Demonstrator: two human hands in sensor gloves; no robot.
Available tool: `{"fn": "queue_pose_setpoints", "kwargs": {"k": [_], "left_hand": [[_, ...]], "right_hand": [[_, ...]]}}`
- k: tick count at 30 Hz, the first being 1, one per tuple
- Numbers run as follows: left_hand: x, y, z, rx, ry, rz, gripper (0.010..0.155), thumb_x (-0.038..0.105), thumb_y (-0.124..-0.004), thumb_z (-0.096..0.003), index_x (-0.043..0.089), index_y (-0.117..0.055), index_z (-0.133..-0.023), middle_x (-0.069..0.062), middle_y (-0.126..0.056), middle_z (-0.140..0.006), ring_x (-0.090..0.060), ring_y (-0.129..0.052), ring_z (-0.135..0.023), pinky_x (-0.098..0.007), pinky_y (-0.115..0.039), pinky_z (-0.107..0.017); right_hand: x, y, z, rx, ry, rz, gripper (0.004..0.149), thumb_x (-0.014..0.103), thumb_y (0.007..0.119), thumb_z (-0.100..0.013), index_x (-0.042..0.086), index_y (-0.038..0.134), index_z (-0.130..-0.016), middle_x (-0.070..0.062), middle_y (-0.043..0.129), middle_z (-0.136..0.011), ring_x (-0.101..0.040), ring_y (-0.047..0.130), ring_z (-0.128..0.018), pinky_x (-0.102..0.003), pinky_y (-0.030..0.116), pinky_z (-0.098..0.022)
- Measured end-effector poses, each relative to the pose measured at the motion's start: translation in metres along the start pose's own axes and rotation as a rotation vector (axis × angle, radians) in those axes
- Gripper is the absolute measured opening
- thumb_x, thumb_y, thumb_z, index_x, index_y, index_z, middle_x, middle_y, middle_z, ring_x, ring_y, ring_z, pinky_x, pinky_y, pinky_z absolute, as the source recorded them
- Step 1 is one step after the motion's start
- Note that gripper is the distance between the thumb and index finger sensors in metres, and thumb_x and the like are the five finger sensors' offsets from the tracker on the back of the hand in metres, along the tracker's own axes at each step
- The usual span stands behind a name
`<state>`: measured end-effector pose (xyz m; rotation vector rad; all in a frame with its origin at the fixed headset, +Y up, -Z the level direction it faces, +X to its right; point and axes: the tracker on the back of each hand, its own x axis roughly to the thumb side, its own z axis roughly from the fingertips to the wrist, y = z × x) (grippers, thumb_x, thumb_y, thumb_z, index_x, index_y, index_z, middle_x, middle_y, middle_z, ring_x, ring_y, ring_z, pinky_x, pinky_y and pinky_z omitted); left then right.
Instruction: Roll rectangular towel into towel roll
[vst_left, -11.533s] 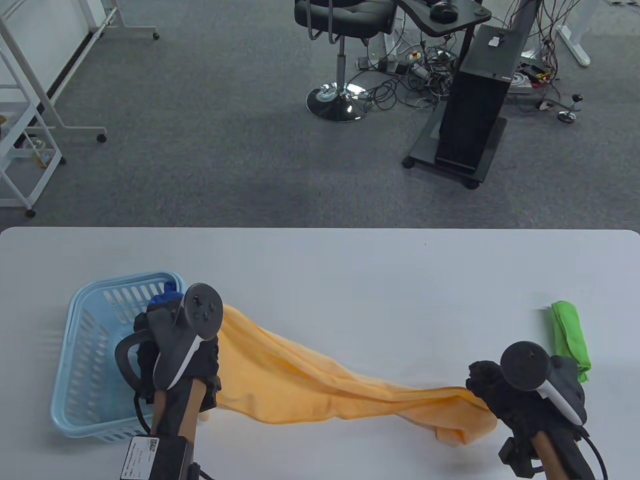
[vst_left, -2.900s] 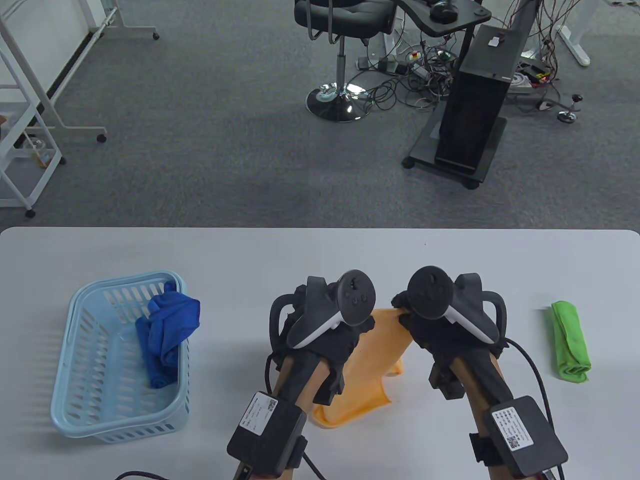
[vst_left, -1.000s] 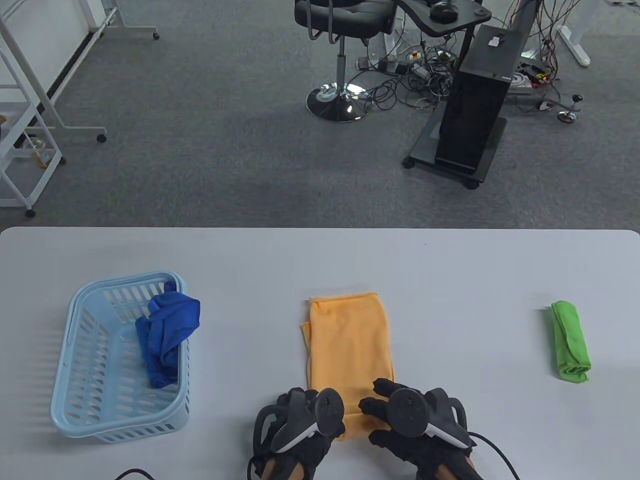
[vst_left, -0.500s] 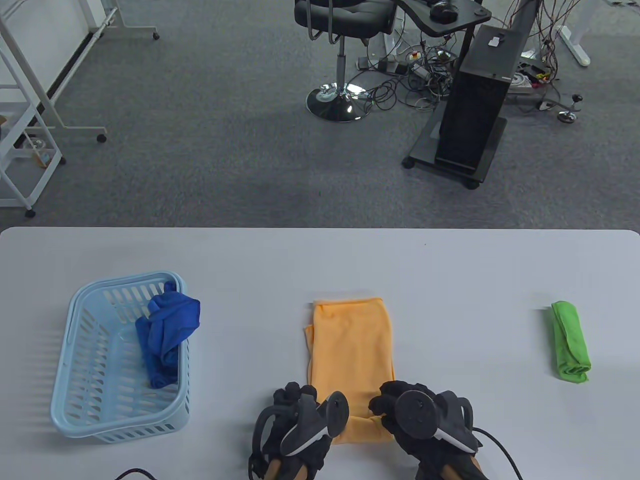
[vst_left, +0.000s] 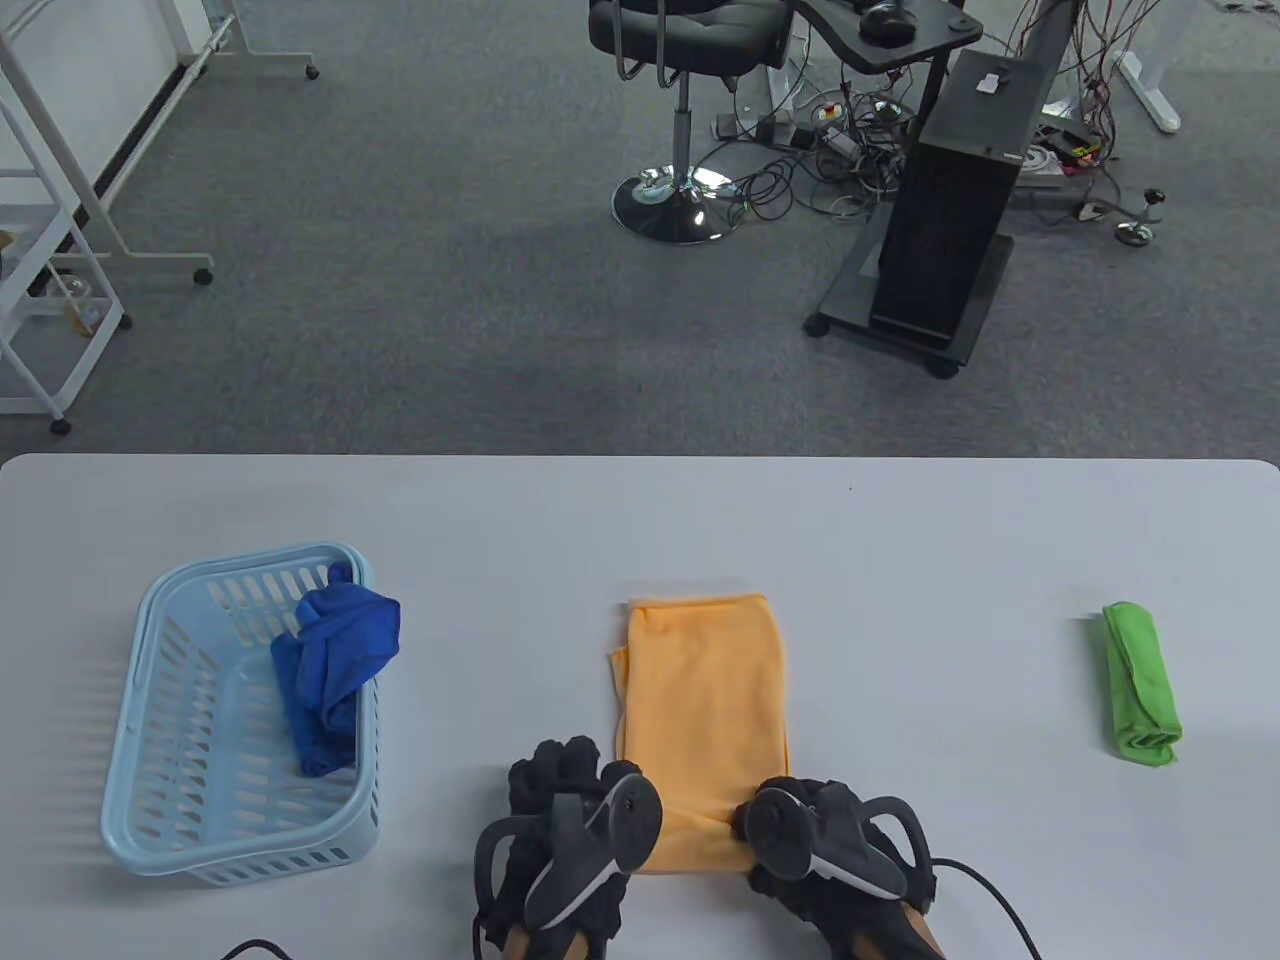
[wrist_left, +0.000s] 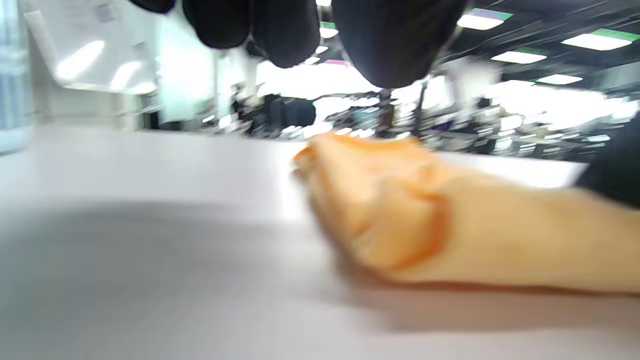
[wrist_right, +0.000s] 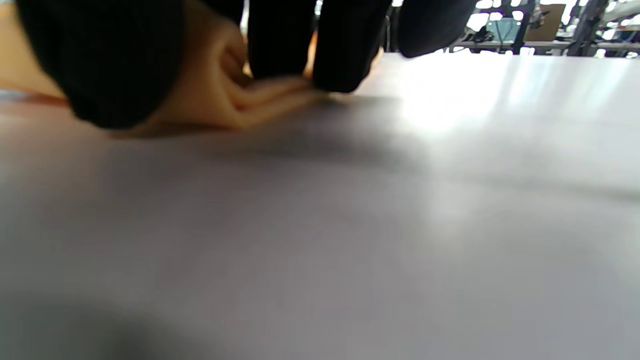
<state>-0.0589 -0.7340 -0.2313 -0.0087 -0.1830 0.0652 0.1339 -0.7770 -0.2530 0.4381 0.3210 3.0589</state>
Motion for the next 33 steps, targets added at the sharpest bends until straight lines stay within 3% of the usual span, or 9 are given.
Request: {"fn": "queue_pose_setpoints", "kwargs": {"k": [2, 6, 10, 19, 22, 24, 25, 28, 33], "left_hand": [[0.014, -0.008, 0.000, -0.035, -0.116, -0.037, 0.046, 0.038, -0.076, -0.0409, 0.040, -0.074, -0.087, -0.011, -0.059, -0.105, -0.041, -0.050, -0.099, -0.064, -0.040, -0.071], [0.025, -0.032, -0.009, -0.266, -0.094, -0.191, 0.069, 0.056, -0.078, -0.0334, 0.037, -0.067, -0.099, -0.010, -0.053, -0.111, -0.043, -0.042, -0.103, -0.065, -0.036, -0.072], [0.018, -0.039, -0.013, -0.189, -0.091, -0.115, 0.056, 0.045, -0.078, -0.0363, 0.032, -0.077, -0.090, -0.009, -0.070, -0.103, -0.041, -0.056, -0.099, -0.065, -0.045, -0.070], [0.005, -0.034, -0.016, -0.288, -0.023, 0.098, 0.053, 0.046, -0.067, -0.0408, 0.016, -0.097, -0.072, -0.014, -0.071, -0.101, -0.045, -0.048, -0.100, -0.067, -0.037, -0.070], [0.008, -0.040, -0.019, -0.302, 0.000, -0.007, 0.050, 0.052, -0.068, -0.0389, 0.026, -0.092, -0.075, -0.013, -0.066, -0.104, -0.045, -0.046, -0.100, -0.066, -0.037, -0.071], [0.012, -0.038, -0.018, -0.255, 0.004, -0.040, 0.056, 0.050, -0.073, -0.0381, 0.033, -0.068, -0.091, -0.014, -0.049, -0.108, -0.043, -0.042, -0.101, -0.066, -0.035, -0.071], [0.014, -0.036, -0.018, -0.218, -0.015, -0.051, 0.055, 0.049, -0.075, -0.0381, 0.036, -0.064, -0.090, -0.014, -0.044, -0.108, -0.042, -0.040, -0.101, -0.066, -0.034, -0.071], [0.022, -0.036, -0.016, -0.165, -0.102, -0.083, 0.041, 0.040, -0.078, -0.0389, 0.040, -0.074, -0.080, -0.011, -0.049, -0.106, -0.041, -0.043, -0.099, -0.065, -0.034, -0.071], [0.020, -0.033, -0.016, -0.260, -0.079, -0.121, 0.046, 0.039, -0.069, -0.0425, 0.041, -0.079, -0.087, -0.014, -0.056, -0.107, -0.043, -0.044, -0.101, -0.065, -0.036, -0.071]], "right_hand": [[0.000, -0.001, 0.000, -0.010, -0.001, -0.019, 0.059, 0.039, 0.084, -0.027, 0.032, 0.074, -0.085, -0.003, 0.066, -0.094, -0.030, 0.071, -0.089, -0.058, 0.055, -0.069], [-0.004, -0.002, 0.001, -0.031, -0.005, -0.054, 0.056, 0.038, 0.083, -0.027, 0.031, 0.079, -0.082, -0.003, 0.070, -0.091, -0.029, 0.074, -0.087, -0.057, 0.057, -0.068], [-0.009, -0.005, 0.001, -0.011, -0.015, -0.094, 0.054, 0.039, 0.078, -0.029, 0.029, 0.082, -0.081, -0.003, 0.072, -0.090, -0.029, 0.075, -0.087, -0.058, 0.057, -0.067], [-0.014, -0.011, 0.000, 0.019, 0.000, -0.137, 0.051, 0.046, 0.070, -0.032, 0.021, 0.093, -0.070, -0.004, 0.073, -0.088, -0.030, 0.074, -0.084, -0.056, 0.059, -0.066], [-0.010, -0.008, -0.001, -0.016, 0.009, -0.097, 0.055, 0.043, 0.076, -0.031, 0.031, 0.075, -0.085, -0.005, 0.060, -0.095, -0.030, 0.067, -0.088, -0.056, 0.054, -0.069], [-0.005, -0.012, 0.002, -0.062, -0.043, -0.155, 0.052, 0.034, 0.082, -0.031, 0.034, 0.069, -0.082, -0.004, 0.051, -0.097, -0.030, 0.057, -0.092, -0.057, 0.046, -0.071], [-0.002, -0.012, 0.003, -0.087, -0.061, -0.140, 0.047, 0.030, 0.083, -0.032, 0.033, 0.072, -0.078, -0.003, 0.053, -0.095, -0.030, 0.058, -0.091, -0.056, 0.047, -0.071], [0.004, -0.008, 0.002, -0.033, -0.072, -0.005, 0.042, 0.025, 0.081, -0.032, 0.032, 0.078, -0.074, -0.001, 0.062, -0.092, -0.028, 0.066, -0.089, -0.055, 0.054, -0.069], [-0.001, -0.013, 0.004, 0.007, -0.057, -0.058, 0.049, 0.036, 0.075, -0.034, 0.031, 0.082, -0.082, -0.004, 0.063, -0.096, -0.030, 0.067, -0.090, -0.057, 0.054, -0.069]]}}
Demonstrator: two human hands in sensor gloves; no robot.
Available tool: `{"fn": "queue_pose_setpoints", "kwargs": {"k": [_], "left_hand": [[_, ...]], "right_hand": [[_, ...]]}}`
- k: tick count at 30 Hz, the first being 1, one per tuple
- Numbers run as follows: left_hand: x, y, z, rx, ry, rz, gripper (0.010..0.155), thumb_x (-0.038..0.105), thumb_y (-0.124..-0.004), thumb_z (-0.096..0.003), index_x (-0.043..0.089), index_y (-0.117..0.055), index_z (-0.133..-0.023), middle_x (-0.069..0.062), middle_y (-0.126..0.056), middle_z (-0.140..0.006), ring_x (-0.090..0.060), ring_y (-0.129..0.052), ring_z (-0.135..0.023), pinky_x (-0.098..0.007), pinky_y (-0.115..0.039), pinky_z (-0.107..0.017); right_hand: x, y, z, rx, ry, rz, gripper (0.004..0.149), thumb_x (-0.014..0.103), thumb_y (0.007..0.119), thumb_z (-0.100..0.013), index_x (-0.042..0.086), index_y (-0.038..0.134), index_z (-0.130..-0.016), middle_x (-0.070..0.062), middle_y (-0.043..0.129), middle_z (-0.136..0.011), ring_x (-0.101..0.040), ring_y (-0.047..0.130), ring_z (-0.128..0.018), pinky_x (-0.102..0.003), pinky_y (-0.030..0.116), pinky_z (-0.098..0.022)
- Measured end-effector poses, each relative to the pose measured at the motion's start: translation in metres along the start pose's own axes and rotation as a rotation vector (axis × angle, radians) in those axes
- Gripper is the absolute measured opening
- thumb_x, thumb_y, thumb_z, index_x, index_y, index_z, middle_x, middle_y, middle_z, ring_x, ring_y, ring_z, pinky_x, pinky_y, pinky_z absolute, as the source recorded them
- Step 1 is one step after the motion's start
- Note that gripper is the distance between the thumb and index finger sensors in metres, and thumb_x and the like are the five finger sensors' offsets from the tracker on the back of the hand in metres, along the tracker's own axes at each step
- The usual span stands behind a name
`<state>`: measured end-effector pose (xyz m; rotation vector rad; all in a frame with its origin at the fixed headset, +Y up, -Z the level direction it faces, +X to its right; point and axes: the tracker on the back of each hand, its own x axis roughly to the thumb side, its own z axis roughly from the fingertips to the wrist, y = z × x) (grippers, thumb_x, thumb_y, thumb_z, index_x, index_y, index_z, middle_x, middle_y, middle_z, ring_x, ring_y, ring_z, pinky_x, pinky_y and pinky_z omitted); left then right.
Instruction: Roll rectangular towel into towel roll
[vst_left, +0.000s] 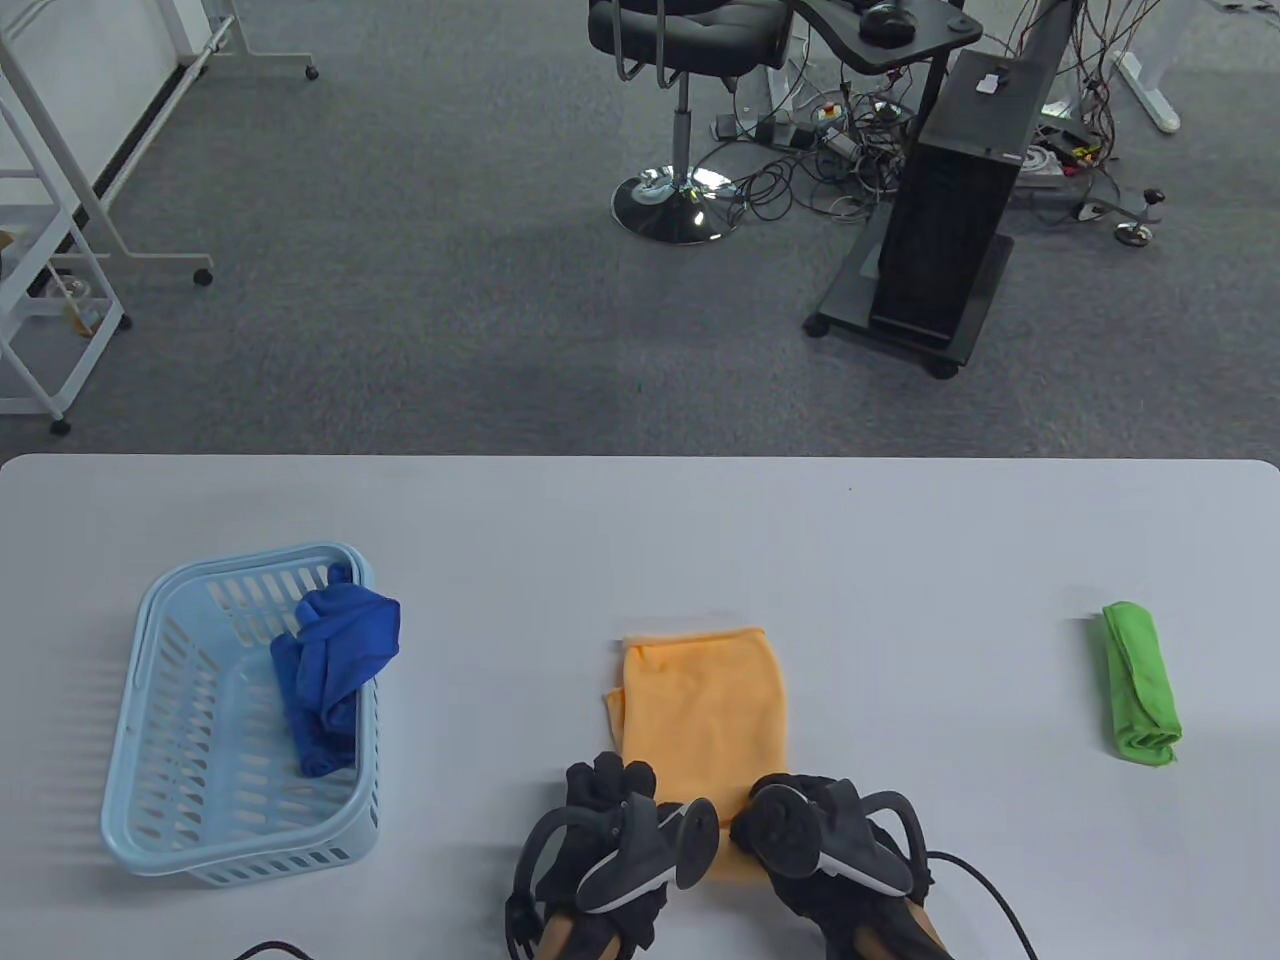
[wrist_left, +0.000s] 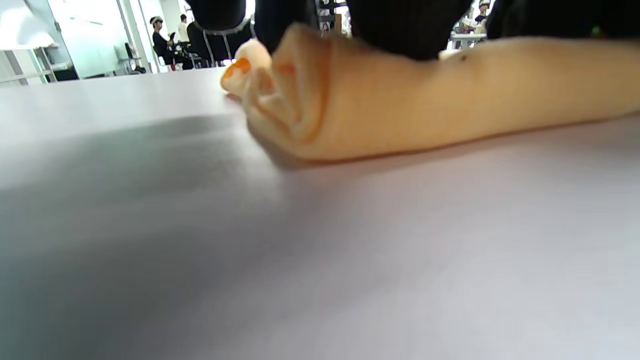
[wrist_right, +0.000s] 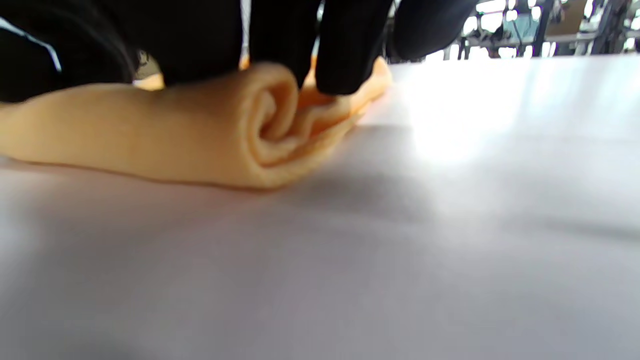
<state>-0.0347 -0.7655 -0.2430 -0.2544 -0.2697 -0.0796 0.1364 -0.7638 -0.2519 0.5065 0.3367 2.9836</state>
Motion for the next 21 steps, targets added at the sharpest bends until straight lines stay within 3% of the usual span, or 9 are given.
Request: {"fn": "queue_pose_setpoints", "kwargs": {"k": [3, 6, 8, 11, 13, 17, 21], "left_hand": [[-0.007, 0.001, 0.002, -0.036, -0.019, 0.080, 0.056, 0.051, -0.069, -0.0384, 0.037, -0.080, -0.092, -0.017, -0.054, -0.109, -0.045, -0.041, -0.101, -0.066, -0.035, -0.071], [-0.007, -0.001, 0.000, -0.073, -0.025, 0.051, 0.065, 0.055, -0.080, -0.0325, 0.037, -0.075, -0.094, -0.016, -0.052, -0.110, -0.046, -0.039, -0.102, -0.067, -0.034, -0.071], [-0.005, -0.002, -0.002, -0.089, -0.042, 0.023, 0.069, 0.053, -0.085, -0.0311, 0.035, -0.072, -0.096, -0.015, -0.053, -0.111, -0.046, -0.040, -0.102, -0.068, -0.035, -0.071], [-0.004, -0.006, -0.003, -0.097, -0.039, 0.008, 0.072, 0.050, -0.088, -0.0309, 0.030, -0.069, -0.098, -0.015, -0.054, -0.110, -0.046, -0.042, -0.102, -0.068, -0.036, -0.071], [-0.005, -0.008, -0.005, -0.091, -0.020, 0.025, 0.070, 0.048, -0.087, -0.0324, 0.030, -0.069, -0.097, -0.014, -0.057, -0.109, -0.044, -0.045, -0.102, -0.067, -0.038, -0.071], [-0.006, -0.006, -0.004, -0.038, -0.009, 0.067, 0.059, 0.044, -0.081, -0.0376, 0.025, -0.077, -0.094, -0.013, -0.067, -0.103, -0.042, -0.055, -0.099, -0.067, -0.044, -0.070], [-0.011, -0.005, -0.004, -0.044, 0.008, 0.112, 0.057, 0.045, -0.075, -0.0364, 0.024, -0.083, -0.089, -0.011, -0.073, -0.100, -0.041, -0.058, -0.099, -0.068, -0.043, -0.070]], "right_hand": [[-0.001, 0.000, 0.003, 0.041, 0.009, -0.045, 0.064, 0.051, 0.076, -0.029, 0.027, 0.080, -0.087, -0.008, 0.060, -0.099, -0.034, 0.064, -0.092, -0.060, 0.052, -0.069], [0.005, 0.003, 0.000, 0.052, 0.018, 0.026, 0.070, 0.054, 0.079, -0.025, 0.026, 0.076, -0.089, -0.008, 0.057, -0.100, -0.034, 0.062, -0.094, -0.060, 0.051, -0.070], [0.009, 0.004, -0.002, 0.030, 0.018, 0.056, 0.073, 0.053, 0.083, -0.022, 0.024, 0.076, -0.089, -0.008, 0.058, -0.100, -0.034, 0.062, -0.093, -0.060, 0.051, -0.070], [0.013, 0.011, -0.004, 0.081, 0.035, 0.131, 0.079, 0.052, 0.084, -0.022, 0.020, 0.066, -0.092, -0.009, 0.054, -0.101, -0.035, 0.059, -0.095, -0.060, 0.049, -0.070], [0.014, 0.014, -0.004, 0.077, 0.062, 0.174, 0.076, 0.049, 0.083, -0.026, 0.021, 0.061, -0.092, -0.009, 0.053, -0.101, -0.034, 0.058, -0.095, -0.060, 0.050, -0.070], [0.012, 0.013, -0.005, 0.020, 0.079, 0.133, 0.068, 0.046, 0.078, -0.028, 0.020, 0.068, -0.090, -0.009, 0.058, -0.098, -0.034, 0.063, -0.092, -0.059, 0.052, -0.069], [0.007, 0.012, -0.005, 0.010, 0.080, 0.066, 0.063, 0.042, 0.072, -0.031, 0.019, 0.071, -0.089, -0.009, 0.060, -0.097, -0.033, 0.065, -0.091, -0.059, 0.053, -0.068]]}}
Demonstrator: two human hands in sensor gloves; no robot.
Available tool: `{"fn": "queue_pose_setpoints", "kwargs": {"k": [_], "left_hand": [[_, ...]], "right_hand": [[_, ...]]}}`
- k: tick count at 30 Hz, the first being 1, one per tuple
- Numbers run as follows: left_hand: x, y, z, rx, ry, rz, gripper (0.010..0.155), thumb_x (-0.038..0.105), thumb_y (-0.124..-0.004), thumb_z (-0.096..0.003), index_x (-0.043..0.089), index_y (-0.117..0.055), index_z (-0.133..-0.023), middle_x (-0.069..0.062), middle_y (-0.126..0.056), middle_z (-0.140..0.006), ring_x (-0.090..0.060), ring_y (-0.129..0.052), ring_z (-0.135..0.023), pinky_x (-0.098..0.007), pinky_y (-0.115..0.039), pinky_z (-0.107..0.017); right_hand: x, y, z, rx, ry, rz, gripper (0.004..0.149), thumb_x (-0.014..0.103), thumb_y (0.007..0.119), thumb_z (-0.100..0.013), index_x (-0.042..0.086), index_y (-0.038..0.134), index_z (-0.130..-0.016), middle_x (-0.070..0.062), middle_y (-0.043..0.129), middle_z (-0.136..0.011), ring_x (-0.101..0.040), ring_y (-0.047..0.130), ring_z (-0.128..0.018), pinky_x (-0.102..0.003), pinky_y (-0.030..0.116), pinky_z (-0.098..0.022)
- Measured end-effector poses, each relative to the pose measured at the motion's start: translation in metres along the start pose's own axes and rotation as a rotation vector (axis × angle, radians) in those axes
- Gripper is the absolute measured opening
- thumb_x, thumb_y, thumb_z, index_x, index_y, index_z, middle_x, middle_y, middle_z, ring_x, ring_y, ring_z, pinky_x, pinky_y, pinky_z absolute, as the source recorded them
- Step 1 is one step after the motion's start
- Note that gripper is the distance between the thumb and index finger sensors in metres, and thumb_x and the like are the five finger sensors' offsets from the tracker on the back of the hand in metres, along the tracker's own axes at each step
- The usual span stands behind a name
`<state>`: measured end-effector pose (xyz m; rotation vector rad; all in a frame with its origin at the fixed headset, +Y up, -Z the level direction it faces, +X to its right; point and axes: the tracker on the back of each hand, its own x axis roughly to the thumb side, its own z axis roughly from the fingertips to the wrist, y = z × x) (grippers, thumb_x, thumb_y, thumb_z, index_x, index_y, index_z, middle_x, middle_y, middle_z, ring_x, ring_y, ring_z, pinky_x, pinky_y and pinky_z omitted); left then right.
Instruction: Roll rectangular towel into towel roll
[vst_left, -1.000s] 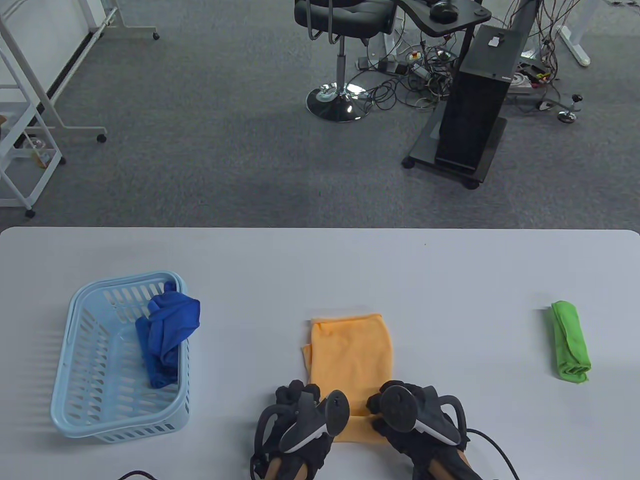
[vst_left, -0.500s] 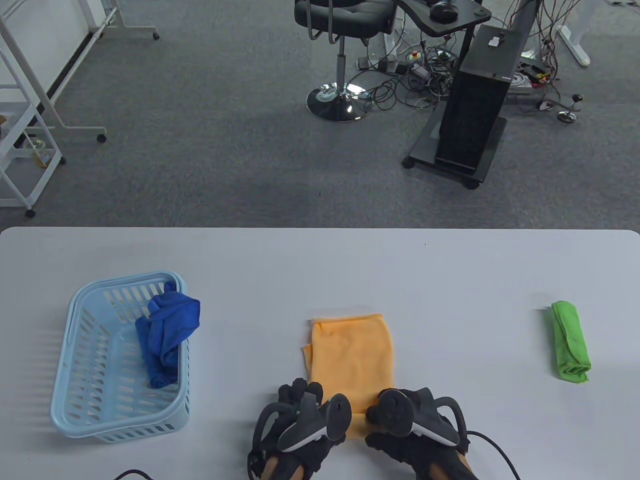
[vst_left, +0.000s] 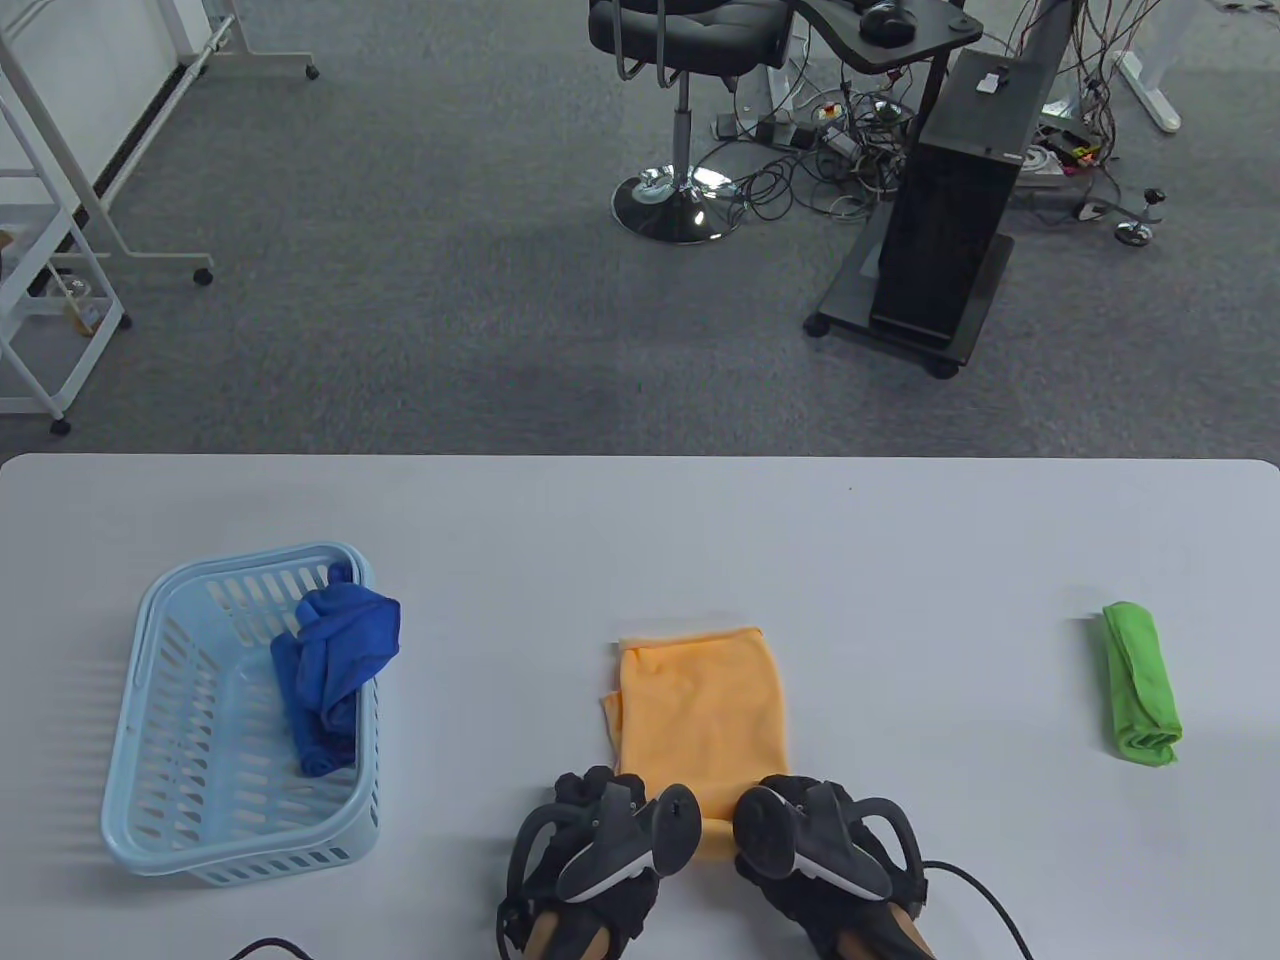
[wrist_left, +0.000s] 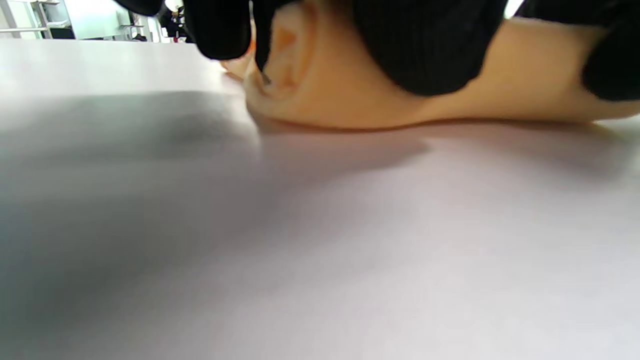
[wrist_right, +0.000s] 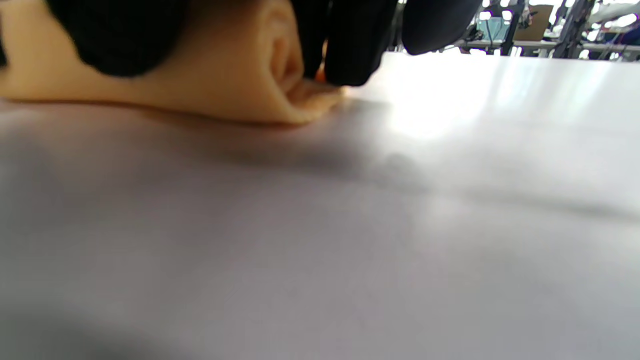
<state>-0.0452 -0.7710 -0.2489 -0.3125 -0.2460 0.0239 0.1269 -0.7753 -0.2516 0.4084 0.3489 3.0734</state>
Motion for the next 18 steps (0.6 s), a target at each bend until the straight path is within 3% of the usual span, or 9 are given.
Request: {"fn": "queue_pose_setpoints", "kwargs": {"k": [4, 7, 9, 12, 13, 15, 18], "left_hand": [[-0.0022, 0.0002, 0.0005, -0.008, 0.000, 0.031, 0.058, 0.046, -0.068, -0.0363, 0.022, -0.089, -0.084, -0.011, -0.074, -0.097, -0.041, -0.057, -0.099, -0.068, -0.041, -0.070], [-0.0008, 0.0021, 0.0005, -0.010, -0.011, 0.002, 0.057, 0.048, -0.061, -0.0388, 0.023, -0.095, -0.077, -0.013, -0.061, -0.103, -0.042, -0.046, -0.099, -0.066, -0.036, -0.071], [0.0016, 0.0017, 0.0010, -0.018, -0.031, 0.007, 0.056, 0.048, -0.060, -0.0412, 0.021, -0.098, -0.073, -0.014, -0.060, -0.104, -0.042, -0.045, -0.099, -0.066, -0.035, -0.071], [0.0014, 0.0015, 0.0005, -0.018, -0.003, -0.013, 0.055, 0.052, -0.062, -0.0418, 0.025, -0.097, -0.075, -0.015, -0.058, -0.106, -0.043, -0.044, -0.099, -0.066, -0.035, -0.071], [0.0010, 0.0010, 0.0009, -0.021, 0.006, -0.018, 0.054, 0.053, -0.063, -0.0408, 0.031, -0.091, -0.081, -0.015, -0.052, -0.108, -0.043, -0.042, -0.099, -0.066, -0.034, -0.071], [-0.0008, 0.0012, 0.0019, 0.000, 0.039, -0.049, 0.060, 0.055, -0.066, -0.0391, 0.048, -0.054, -0.097, -0.013, -0.025, -0.110, -0.043, -0.037, -0.100, -0.066, -0.032, -0.072], [0.0053, 0.0048, 0.0031, 0.088, -0.022, -0.013, 0.054, 0.048, -0.075, -0.0392, 0.048, -0.053, -0.088, -0.012, -0.023, -0.108, -0.042, -0.038, -0.098, -0.066, -0.031, -0.071]], "right_hand": [[-0.0032, -0.0016, 0.0003, 0.011, 0.003, -0.001, 0.059, 0.042, 0.067, -0.032, 0.023, 0.073, -0.088, -0.008, 0.059, -0.097, -0.034, 0.061, -0.093, -0.059, 0.051, -0.069], [-0.0059, -0.0057, 0.0014, 0.007, 0.011, -0.006, 0.056, 0.046, 0.060, -0.033, 0.024, 0.083, -0.080, -0.007, 0.059, -0.096, -0.034, 0.057, -0.094, -0.059, 0.048, -0.070], [-0.0069, -0.0064, 0.0011, 0.000, 0.017, -0.032, 0.054, 0.046, 0.061, -0.033, 0.020, 0.089, -0.071, -0.008, 0.061, -0.095, -0.035, 0.057, -0.093, -0.060, 0.047, -0.069], [-0.0090, -0.0058, -0.0004, -0.003, 0.036, -0.003, 0.054, 0.049, 0.062, -0.033, 0.022, 0.089, -0.071, -0.008, 0.059, -0.097, -0.035, 0.056, -0.094, -0.059, 0.047, -0.070], [-0.0093, -0.0057, -0.0004, -0.010, 0.037, -0.010, 0.055, 0.050, 0.064, -0.033, 0.022, 0.087, -0.074, -0.009, 0.056, -0.098, -0.035, 0.055, -0.094, -0.059, 0.047, -0.070], [-0.0085, -0.0058, -0.0006, -0.004, 0.031, -0.040, 0.059, 0.048, 0.069, -0.033, 0.024, 0.069, -0.087, -0.010, 0.046, -0.101, -0.036, 0.049, -0.096, -0.059, 0.044, -0.070], [-0.0020, -0.0095, 0.0003, -0.052, 0.002, -0.081, 0.055, 0.039, 0.076, -0.034, 0.027, 0.062, -0.086, -0.008, 0.039, -0.102, -0.035, 0.041, -0.098, -0.059, 0.040, -0.072]]}}
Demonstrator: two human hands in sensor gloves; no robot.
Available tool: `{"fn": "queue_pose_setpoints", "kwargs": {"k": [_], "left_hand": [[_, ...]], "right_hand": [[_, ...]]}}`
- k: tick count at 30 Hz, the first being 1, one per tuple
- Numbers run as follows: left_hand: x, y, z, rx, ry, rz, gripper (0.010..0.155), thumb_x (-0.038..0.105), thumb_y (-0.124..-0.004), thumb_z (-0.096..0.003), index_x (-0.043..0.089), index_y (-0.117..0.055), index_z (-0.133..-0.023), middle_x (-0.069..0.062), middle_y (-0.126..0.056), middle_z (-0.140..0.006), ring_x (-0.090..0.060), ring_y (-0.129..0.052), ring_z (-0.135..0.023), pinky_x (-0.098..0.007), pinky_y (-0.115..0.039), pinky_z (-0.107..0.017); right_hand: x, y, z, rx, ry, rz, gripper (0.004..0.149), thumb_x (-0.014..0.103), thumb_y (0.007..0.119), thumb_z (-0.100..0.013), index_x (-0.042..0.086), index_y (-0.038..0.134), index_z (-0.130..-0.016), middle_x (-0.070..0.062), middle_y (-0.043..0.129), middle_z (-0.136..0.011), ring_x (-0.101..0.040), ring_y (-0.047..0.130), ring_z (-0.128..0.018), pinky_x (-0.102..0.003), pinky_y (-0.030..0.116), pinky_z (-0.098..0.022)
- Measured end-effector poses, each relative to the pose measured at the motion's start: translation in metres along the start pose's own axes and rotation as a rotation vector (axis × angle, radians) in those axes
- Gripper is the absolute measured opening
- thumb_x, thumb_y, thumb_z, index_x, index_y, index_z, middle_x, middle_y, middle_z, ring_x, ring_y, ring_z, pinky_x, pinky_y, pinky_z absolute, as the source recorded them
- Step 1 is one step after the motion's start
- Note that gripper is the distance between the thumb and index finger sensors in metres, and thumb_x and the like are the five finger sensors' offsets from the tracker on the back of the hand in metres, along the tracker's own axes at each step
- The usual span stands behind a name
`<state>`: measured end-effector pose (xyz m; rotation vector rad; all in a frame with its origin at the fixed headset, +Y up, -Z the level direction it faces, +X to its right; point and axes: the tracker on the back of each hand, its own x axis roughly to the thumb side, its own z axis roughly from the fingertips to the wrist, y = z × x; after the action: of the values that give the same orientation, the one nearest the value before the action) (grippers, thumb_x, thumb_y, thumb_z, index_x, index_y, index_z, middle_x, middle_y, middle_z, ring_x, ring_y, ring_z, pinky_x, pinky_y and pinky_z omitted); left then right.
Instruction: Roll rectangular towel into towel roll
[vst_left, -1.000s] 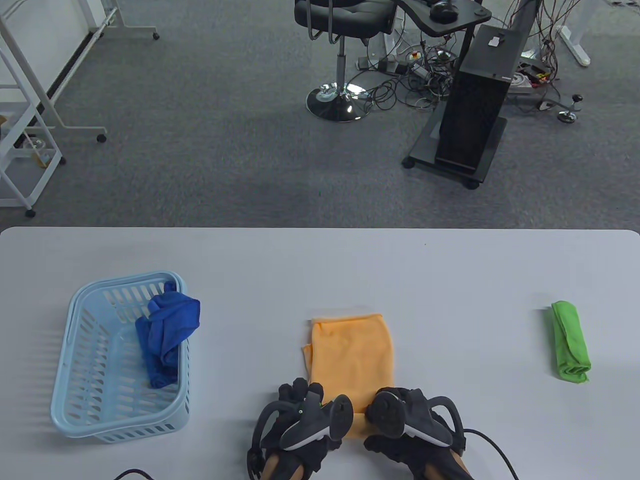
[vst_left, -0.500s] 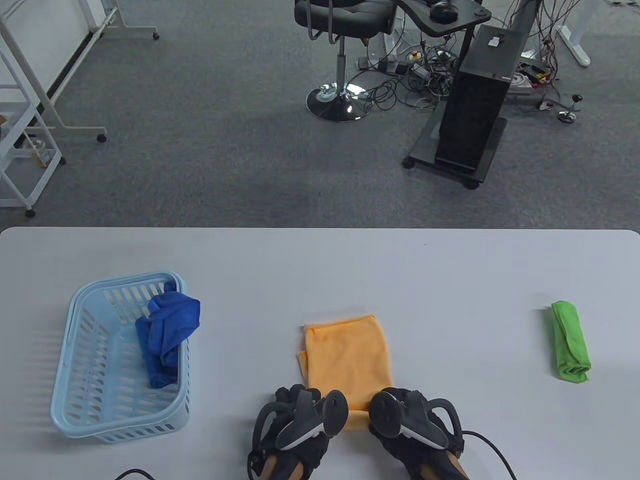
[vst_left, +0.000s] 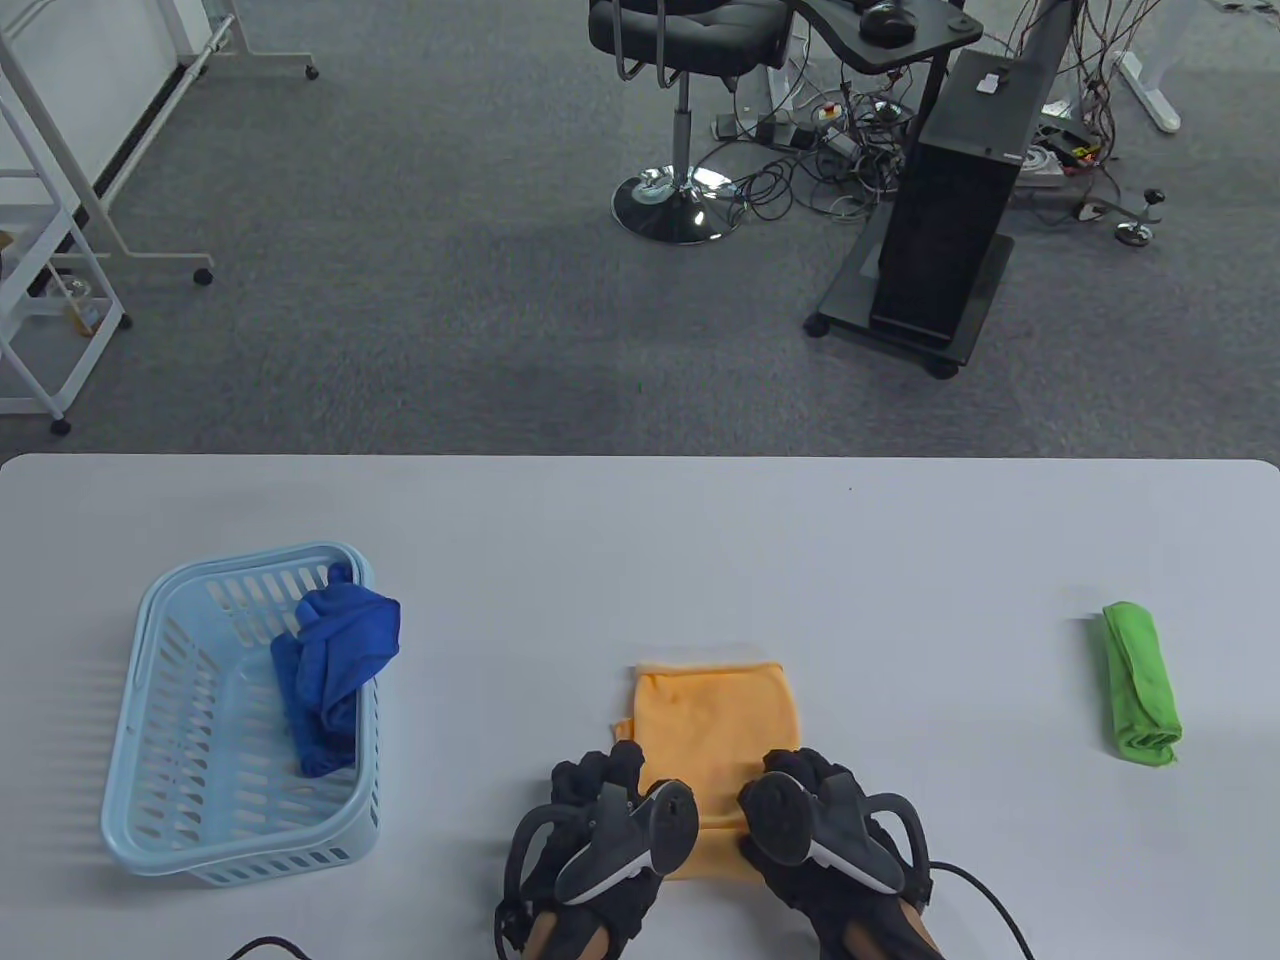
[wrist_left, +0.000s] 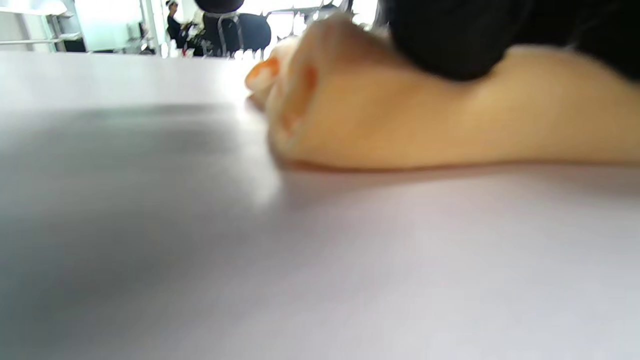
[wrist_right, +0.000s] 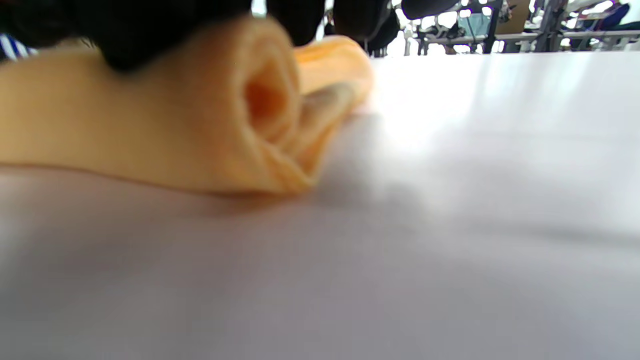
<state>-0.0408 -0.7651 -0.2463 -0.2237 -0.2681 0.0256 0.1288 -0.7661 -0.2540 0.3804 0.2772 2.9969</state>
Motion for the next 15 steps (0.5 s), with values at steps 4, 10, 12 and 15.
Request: {"fn": "queue_pose_setpoints", "kwargs": {"k": [4, 10, 12, 15], "left_hand": [[0.009, 0.000, 0.000, -0.002, -0.025, -0.104, 0.043, 0.042, -0.073, -0.0404, 0.045, -0.075, -0.083, -0.011, -0.042, -0.108, -0.041, -0.046, -0.097, -0.065, -0.037, -0.071], [0.008, 0.001, 0.003, -0.011, -0.065, -0.050, 0.057, 0.053, -0.069, -0.0370, 0.036, -0.080, -0.090, -0.008, -0.055, -0.110, -0.035, -0.061, -0.100, -0.062, -0.049, -0.071], [0.009, 0.000, 0.002, -0.036, -0.071, -0.054, 0.066, 0.059, -0.075, -0.0327, 0.033, -0.077, -0.093, -0.008, -0.058, -0.110, -0.036, -0.063, -0.100, -0.063, -0.050, -0.071], [0.014, -0.002, 0.002, -0.058, -0.060, -0.161, 0.071, 0.054, -0.085, -0.0305, 0.032, -0.071, -0.096, -0.007, -0.066, -0.106, -0.036, -0.067, -0.098, -0.064, -0.052, -0.071]], "right_hand": [[0.004, 0.003, 0.000, -0.010, -0.050, 0.041, 0.047, 0.032, 0.077, -0.033, 0.027, 0.072, -0.079, -0.005, 0.051, -0.098, -0.033, 0.051, -0.096, -0.058, 0.045, -0.071], [-0.003, 0.002, 0.002, 0.081, -0.048, 0.014, 0.056, 0.042, 0.069, -0.035, 0.027, 0.075, -0.089, -0.009, 0.055, -0.101, -0.035, 0.055, -0.096, -0.059, 0.048, -0.070], [-0.004, 0.003, 0.002, 0.097, -0.046, -0.002, 0.066, 0.051, 0.073, -0.031, 0.025, 0.074, -0.091, -0.011, 0.054, -0.102, -0.037, 0.053, -0.097, -0.061, 0.047, -0.070], [-0.001, 0.006, 0.001, 0.120, -0.035, 0.075, 0.072, 0.049, 0.080, -0.027, 0.025, 0.068, -0.094, -0.009, 0.051, -0.103, -0.037, 0.051, -0.098, -0.061, 0.045, -0.071]]}}
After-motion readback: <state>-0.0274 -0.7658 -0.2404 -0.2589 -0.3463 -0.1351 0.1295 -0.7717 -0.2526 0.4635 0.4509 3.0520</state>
